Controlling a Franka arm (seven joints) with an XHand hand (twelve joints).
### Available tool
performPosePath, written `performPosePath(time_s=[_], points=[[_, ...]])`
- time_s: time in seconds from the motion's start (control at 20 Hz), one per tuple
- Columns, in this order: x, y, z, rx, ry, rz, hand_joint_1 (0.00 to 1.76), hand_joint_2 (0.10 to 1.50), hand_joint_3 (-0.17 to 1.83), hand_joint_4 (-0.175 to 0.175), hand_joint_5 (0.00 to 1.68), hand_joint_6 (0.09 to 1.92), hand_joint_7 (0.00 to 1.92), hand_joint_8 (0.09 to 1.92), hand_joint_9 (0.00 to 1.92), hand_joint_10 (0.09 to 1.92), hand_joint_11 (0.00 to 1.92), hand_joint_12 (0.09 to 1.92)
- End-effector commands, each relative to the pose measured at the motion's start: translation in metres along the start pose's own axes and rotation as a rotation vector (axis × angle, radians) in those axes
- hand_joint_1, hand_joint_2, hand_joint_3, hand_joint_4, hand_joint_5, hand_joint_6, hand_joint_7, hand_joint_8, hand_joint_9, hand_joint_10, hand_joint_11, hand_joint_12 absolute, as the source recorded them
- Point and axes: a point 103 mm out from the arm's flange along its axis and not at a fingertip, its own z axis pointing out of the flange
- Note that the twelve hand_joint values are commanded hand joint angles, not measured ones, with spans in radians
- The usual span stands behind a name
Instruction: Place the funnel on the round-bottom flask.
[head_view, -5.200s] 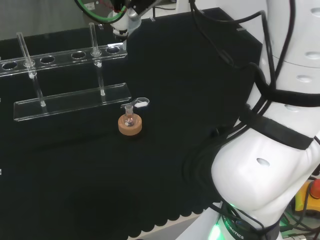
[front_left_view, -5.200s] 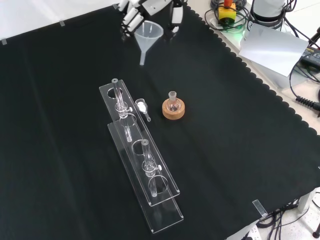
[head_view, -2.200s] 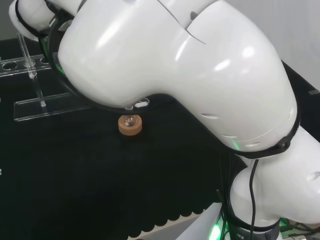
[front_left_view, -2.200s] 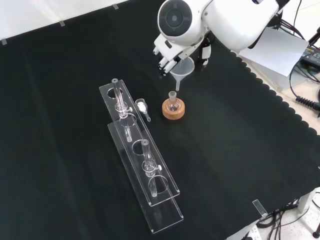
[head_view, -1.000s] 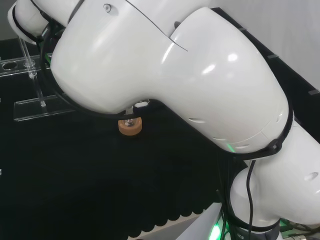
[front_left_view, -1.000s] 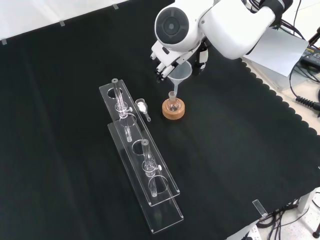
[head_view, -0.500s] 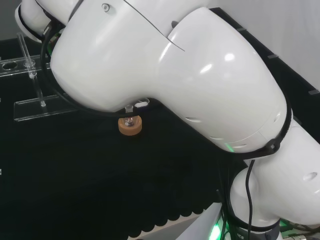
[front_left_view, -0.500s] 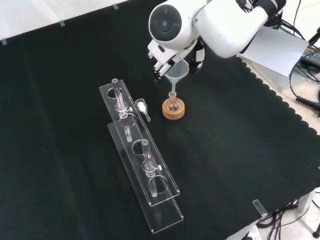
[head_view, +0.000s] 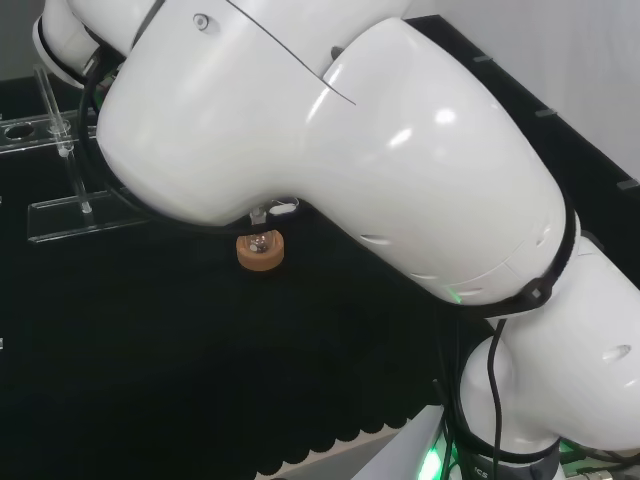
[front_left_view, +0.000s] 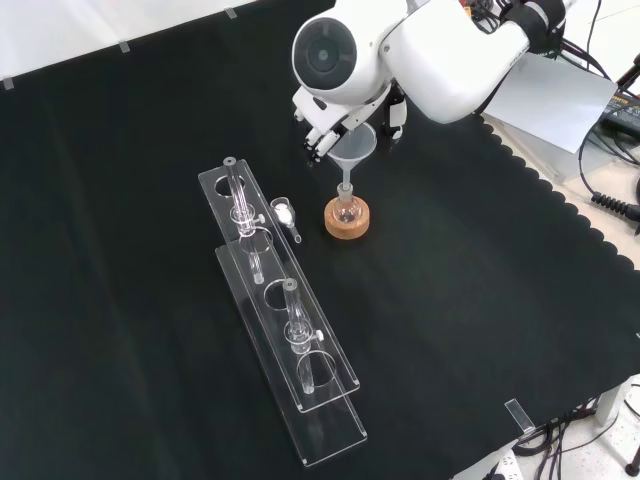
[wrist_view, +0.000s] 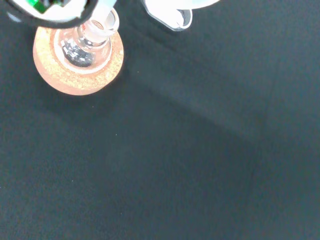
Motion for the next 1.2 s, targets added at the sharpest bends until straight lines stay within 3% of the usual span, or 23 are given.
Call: performPosePath(time_s=[0.05,1.2], points=[[-0.001,0.003,0.001,0.005,0.001,-0.003,0.82,0.77,0.65,-0.029,0.51,0.55,0.57,0.67,1.01,0.44,0.64,1.27],[0.000,0.013,0.010,0.019,0.018,-0.017,0.82,0.77,0.65,-0.030,0.51,0.55,0.57,0.67,1.01,0.44,0.64,1.27]])
